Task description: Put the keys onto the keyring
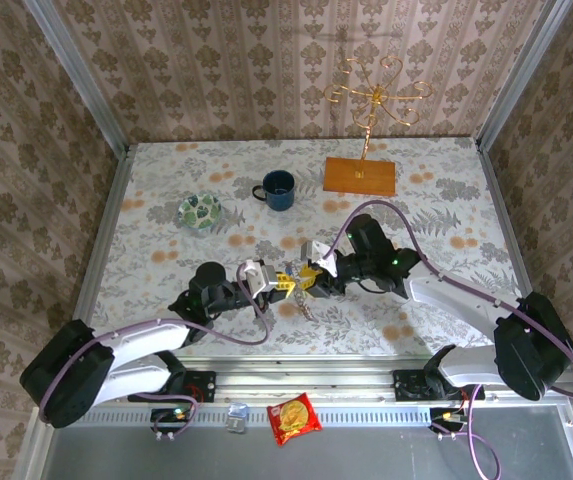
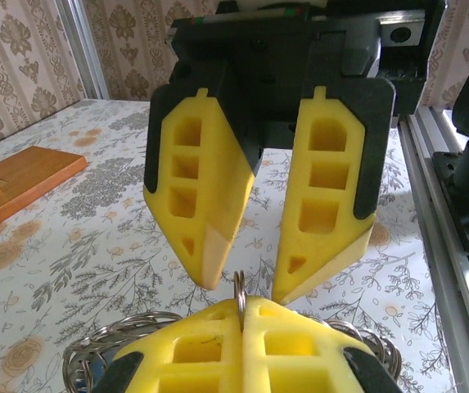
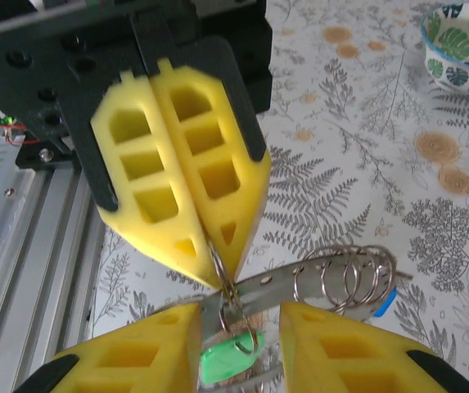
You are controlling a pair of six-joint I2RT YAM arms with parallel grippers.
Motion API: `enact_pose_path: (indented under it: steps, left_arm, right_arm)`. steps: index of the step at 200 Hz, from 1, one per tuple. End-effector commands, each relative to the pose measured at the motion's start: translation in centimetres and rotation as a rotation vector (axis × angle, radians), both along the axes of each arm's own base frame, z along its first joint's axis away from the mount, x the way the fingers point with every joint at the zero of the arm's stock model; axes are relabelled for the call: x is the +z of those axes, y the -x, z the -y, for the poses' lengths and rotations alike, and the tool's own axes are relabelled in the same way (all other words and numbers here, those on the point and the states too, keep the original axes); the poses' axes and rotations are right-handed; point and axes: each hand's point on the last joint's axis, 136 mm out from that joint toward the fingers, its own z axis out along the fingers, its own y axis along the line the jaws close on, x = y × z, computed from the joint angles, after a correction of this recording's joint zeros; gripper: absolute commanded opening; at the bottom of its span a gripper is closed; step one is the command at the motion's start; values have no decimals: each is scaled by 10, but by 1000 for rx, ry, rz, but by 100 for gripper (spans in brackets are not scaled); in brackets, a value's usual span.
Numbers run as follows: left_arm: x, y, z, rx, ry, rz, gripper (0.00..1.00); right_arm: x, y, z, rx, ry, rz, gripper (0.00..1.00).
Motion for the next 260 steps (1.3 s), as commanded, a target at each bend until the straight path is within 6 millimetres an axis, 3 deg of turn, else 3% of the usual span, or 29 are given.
enact_pose_path:
  steps: [1,25,63,73,86,119,178,206,222,246,260]
  left_arm:
    - [22,2,1,-23,98,22,0]
    - [23,3,2,-35,113,15,0]
    - [24,2,3,-43,135,5,0]
    - [21,1,3,-37,125,-4,0]
    - [12,-5,3,-5,87,-6,17]
    - [-2,-9,5,-1,-54,25,18]
    - [-10,-4,10,-83,-207,62,14]
    - [-9,-1,12,-120,-222,63,0]
    - [-8,0,12,-118,-215,63,0]
    - [1,-1,9,-88,-139,66,0]
    - [8,-2,8,-69,-78,65,0]
  right_arm:
    - [4,4,-7,26,-52,-12,31]
    - [1,5,-8,40,-47,-14,26]
    - [8,5,-13,65,-89,0,0]
    - [10,6,-12,72,-86,5,0]
    - [9,7,-10,81,-58,11,0]
    - [-1,12,-2,118,98,27,0]
    - [11,21,-5,186,209,81,0]
    - [25,19,-10,173,176,110,0]
    - [33,15,-9,140,131,112,0]
    - [35,8,-1,63,55,70,24]
    - [26,8,5,33,42,39,31]
